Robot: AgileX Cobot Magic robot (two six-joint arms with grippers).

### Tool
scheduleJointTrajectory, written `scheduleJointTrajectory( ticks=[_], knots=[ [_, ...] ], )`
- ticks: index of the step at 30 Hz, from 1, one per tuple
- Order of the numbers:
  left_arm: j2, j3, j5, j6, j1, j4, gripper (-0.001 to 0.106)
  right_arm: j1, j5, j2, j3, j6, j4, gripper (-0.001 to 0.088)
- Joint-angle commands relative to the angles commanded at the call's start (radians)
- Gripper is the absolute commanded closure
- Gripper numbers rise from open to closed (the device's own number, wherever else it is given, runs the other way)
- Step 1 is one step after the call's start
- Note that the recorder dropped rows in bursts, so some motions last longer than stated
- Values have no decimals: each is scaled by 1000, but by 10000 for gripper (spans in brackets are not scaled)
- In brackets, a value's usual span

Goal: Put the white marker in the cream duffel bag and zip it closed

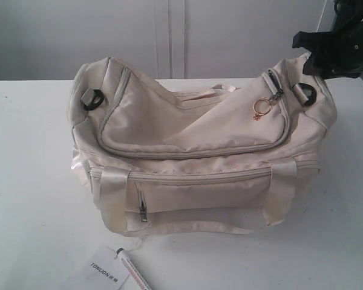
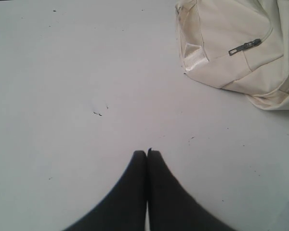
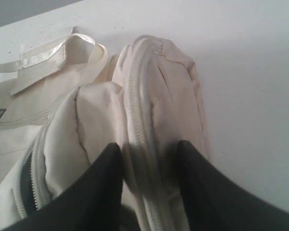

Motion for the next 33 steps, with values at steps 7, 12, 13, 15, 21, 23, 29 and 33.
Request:
scheduleJointTrajectory(
  ticks=[7, 12, 13, 15, 21, 23, 29, 33],
  knots=[
    [0, 0, 0, 0, 0, 0, 1053, 0, 30, 0, 0, -21, 22, 868],
    [0, 0, 0, 0, 0, 0, 1053, 0, 54, -8, 0, -37, 77, 868],
    [0, 0, 0, 0, 0, 0, 1053, 0, 61, -10, 0, -37, 88, 868],
    [0, 0, 0, 0, 0, 0, 1053, 0, 63, -19, 0, -37, 102, 868],
    [0, 0, 0, 0, 0, 0, 1053, 0, 65, -37, 0, -35, 102, 868],
    [0, 0, 0, 0, 0, 0, 1053, 0, 65, -43, 0, -35, 102, 868],
    [0, 0, 0, 0, 0, 0, 1053, 0, 65, -43, 0, -35, 102, 868],
    [0, 0, 0, 0, 0, 0, 1053, 0, 63, -43, 0, -35, 102, 868]
  ],
)
